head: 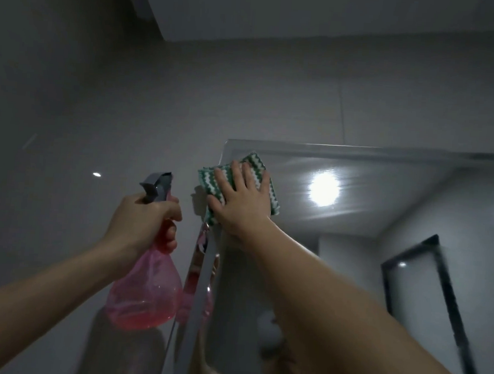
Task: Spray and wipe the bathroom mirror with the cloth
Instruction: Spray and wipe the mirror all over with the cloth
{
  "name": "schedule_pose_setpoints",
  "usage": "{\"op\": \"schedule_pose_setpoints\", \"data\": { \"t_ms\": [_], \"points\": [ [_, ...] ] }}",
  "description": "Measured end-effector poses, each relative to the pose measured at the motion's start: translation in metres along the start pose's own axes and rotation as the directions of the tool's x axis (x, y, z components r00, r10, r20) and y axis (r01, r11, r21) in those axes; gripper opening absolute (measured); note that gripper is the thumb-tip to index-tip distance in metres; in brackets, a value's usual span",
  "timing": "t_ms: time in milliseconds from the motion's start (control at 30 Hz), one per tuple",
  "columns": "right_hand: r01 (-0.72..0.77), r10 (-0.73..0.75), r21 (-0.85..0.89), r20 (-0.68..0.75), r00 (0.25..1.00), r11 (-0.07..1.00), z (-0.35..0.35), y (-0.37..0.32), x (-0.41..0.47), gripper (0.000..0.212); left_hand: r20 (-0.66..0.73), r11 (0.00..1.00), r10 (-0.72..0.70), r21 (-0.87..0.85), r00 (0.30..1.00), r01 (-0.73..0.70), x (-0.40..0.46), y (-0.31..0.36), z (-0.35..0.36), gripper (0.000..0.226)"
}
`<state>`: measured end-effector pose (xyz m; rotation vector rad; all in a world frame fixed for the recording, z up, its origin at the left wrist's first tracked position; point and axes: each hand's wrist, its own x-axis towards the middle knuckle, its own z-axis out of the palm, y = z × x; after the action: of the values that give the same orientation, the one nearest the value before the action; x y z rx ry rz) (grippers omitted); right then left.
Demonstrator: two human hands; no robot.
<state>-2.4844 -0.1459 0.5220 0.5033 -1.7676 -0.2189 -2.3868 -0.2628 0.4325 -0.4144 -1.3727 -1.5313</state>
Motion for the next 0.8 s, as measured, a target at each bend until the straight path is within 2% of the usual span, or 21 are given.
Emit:
{"op": "schedule_pose_setpoints", "data": {
  "t_ms": [433,600,800],
  "points": [
    [-0.054,0.054,0.018,0.005,0.999,0.998,-0.021,0.038,0.052,0.063,0.027,0.994,0.069,-0.09,0.997,-0.066,0.027,0.019,0.04,0.009],
    [-0.178,0.181,0.049,-0.054,0.982,0.983,-0.03,0.099,0.03,0.062,0.059,0.985,0.067,-0.162,0.996,-0.057,0.018,0.025,0.07,0.012],
    [-0.358,0.364,0.082,-0.068,0.929,0.93,-0.037,0.205,-0.031,0.063,0.136,0.989,0.031,-0.147,0.99,-0.01,-0.022,0.02,0.121,0.015]
  ]
}}
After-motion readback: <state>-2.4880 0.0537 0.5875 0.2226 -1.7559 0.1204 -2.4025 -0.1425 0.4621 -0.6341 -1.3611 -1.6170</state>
